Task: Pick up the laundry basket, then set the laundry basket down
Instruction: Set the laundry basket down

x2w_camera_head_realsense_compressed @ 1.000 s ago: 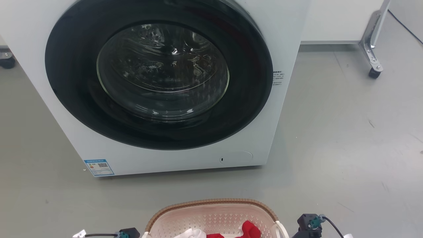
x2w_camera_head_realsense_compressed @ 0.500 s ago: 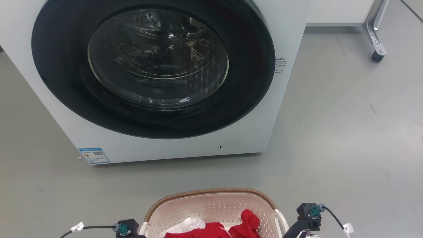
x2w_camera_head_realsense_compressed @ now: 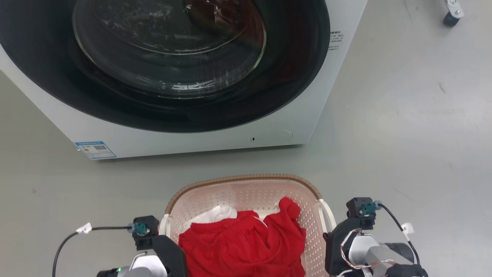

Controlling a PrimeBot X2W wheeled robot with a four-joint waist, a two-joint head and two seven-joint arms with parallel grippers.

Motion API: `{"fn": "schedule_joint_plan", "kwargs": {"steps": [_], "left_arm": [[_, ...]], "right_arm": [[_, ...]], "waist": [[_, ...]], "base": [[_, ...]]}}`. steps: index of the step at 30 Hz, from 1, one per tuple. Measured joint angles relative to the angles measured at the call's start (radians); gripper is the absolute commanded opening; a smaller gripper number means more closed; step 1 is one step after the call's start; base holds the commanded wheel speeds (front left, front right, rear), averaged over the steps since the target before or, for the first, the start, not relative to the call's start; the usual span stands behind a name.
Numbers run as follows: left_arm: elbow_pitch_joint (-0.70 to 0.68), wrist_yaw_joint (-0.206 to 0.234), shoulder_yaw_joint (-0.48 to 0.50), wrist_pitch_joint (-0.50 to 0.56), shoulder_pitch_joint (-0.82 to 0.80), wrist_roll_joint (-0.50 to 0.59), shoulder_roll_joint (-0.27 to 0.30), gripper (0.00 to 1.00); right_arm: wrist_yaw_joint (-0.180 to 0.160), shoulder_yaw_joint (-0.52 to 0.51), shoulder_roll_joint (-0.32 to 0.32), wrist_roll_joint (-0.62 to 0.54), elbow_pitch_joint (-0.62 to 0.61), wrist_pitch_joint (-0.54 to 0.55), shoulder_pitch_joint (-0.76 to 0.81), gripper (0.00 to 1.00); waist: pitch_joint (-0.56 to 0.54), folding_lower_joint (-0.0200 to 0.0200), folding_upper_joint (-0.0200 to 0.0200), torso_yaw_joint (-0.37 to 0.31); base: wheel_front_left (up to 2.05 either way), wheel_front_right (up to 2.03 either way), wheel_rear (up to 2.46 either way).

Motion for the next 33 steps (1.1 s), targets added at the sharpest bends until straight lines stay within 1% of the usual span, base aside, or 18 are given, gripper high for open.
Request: {"fn": "schedule_joint_plan", "kwargs": {"steps": [16,33], "left_arm": [[-0.007,0.001,0.003,-0.055,-0.177,0.013,0.016,0.0],[-0.005,0.008,0.003,-0.133,-0.3,0.043,0.019,0.0]], "right_arm": [[-0.003,-0.018,-0.005,-0.014,0.004,-0.067,-0.175,0.0],[-0.003,-0.026,-0.007,-0.026,0.02,-0.16,-0.29,0.0]], "waist": [[0.21,0.0002,0.0001,-0.014],[0.408,0.0001,0.0,-0.022]], "base": [[0.0,0.0,0.0],[0.0,0.0,0.0]]}}
